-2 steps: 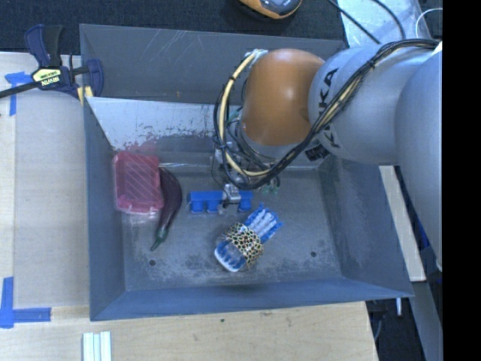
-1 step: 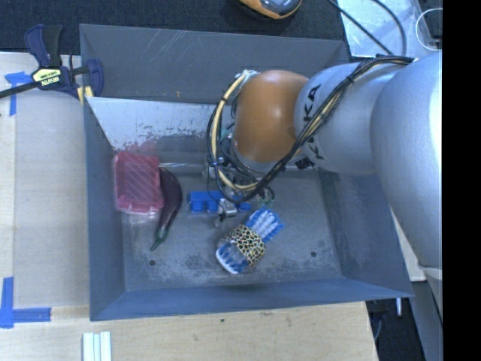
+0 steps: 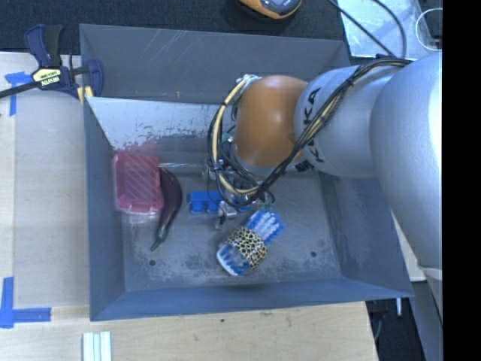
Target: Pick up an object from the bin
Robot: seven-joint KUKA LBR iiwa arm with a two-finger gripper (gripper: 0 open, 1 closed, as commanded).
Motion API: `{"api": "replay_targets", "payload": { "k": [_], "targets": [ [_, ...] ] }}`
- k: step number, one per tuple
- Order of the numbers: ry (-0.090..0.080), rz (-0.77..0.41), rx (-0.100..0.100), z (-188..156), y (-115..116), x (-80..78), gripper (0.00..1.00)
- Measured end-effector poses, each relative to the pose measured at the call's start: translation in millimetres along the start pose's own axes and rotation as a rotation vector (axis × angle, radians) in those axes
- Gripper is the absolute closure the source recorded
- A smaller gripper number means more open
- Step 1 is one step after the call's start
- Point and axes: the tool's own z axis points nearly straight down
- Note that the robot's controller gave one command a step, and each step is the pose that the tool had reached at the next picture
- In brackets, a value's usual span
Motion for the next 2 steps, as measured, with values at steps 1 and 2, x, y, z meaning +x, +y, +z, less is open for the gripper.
{"api": "replay_targets", "payload": {
  "k": [1,2],
  "targets": [
    [0.010,0.007,0.000,-4.2,-0.3,-5.7,1.00],
    [0.010,0.007,0.000,-4.2,-0.3,-5.7,1.00]
  ]
}}
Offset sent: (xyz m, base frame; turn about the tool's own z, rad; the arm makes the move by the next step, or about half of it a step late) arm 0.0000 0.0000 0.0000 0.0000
